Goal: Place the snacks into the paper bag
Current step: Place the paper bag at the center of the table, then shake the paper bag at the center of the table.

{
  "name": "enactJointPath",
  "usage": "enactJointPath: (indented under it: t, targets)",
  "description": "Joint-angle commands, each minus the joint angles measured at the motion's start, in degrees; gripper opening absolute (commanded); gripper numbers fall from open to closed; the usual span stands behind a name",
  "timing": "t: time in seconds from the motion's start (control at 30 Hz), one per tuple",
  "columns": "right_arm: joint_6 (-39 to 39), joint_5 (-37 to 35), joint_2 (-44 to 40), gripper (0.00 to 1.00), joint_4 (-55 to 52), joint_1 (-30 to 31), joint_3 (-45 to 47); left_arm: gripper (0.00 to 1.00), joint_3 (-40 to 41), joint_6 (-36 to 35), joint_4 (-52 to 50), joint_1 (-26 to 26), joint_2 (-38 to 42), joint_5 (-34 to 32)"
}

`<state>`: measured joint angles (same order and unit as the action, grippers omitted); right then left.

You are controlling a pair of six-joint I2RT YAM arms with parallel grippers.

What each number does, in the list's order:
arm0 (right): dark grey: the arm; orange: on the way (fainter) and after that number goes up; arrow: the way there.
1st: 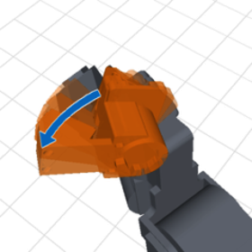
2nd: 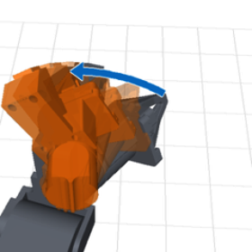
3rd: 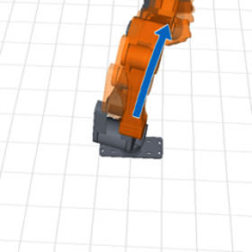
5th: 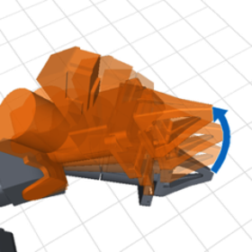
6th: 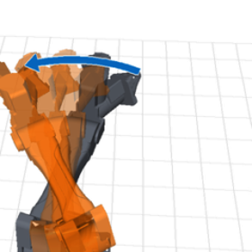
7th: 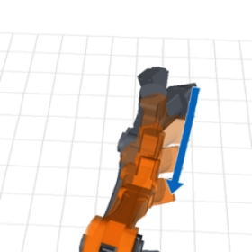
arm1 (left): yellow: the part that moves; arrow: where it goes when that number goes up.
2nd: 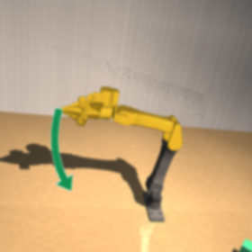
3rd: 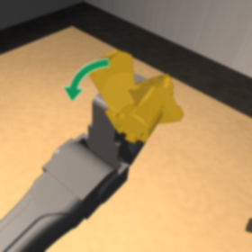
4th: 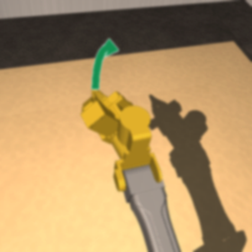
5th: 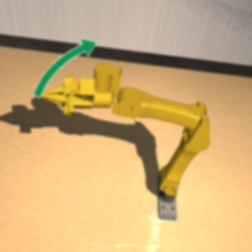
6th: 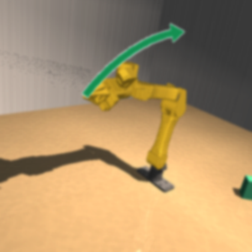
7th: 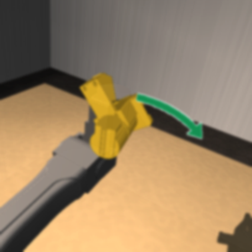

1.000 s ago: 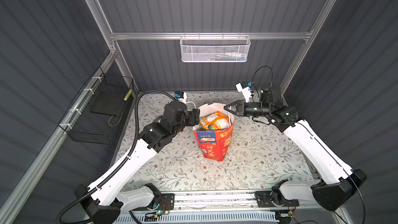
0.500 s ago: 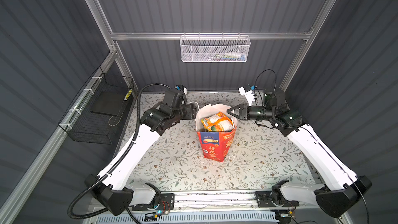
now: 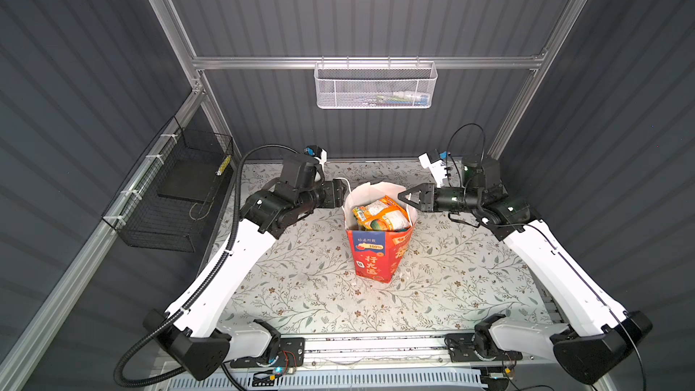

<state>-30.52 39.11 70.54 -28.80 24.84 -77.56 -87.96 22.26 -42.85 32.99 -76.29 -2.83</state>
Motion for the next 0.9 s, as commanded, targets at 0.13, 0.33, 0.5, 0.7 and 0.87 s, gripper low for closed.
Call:
enactJointPath:
  t: [0.13, 0.33, 0.5, 0.7, 0.87]
  targets:
    - [1.72, 1.42, -1.73, 0.06, 0.59, -0.23, 0.14, 0.31, -1.22, 1.21, 1.95, -0.87, -3.33, 2.62]
    - [2.34, 2.36, 0.06, 0.01, 0.02, -0.32, -3.44, 0.0, -0.4, 2.06, 11.22, -0.83, -2.12, 10.71]
    - [-2.93, 7.89, 6.87, 0.0, 1.91, 0.96, -17.33, 0.0, -9.86, 4.3, 12.26, 3.63, -8.29, 18.2]
    - [-0.35, 8.35, 12.51, 0.0, -4.29, -0.28, -30.88, 0.0, -13.53, 2.01, 8.09, 5.58, -5.39, 4.81]
    - [-0.54, 9.92, 16.41, 0.0, -6.79, -2.84, -33.42, 0.0, -12.57, 0.52, 8.2, 5.59, -3.62, 1.73]
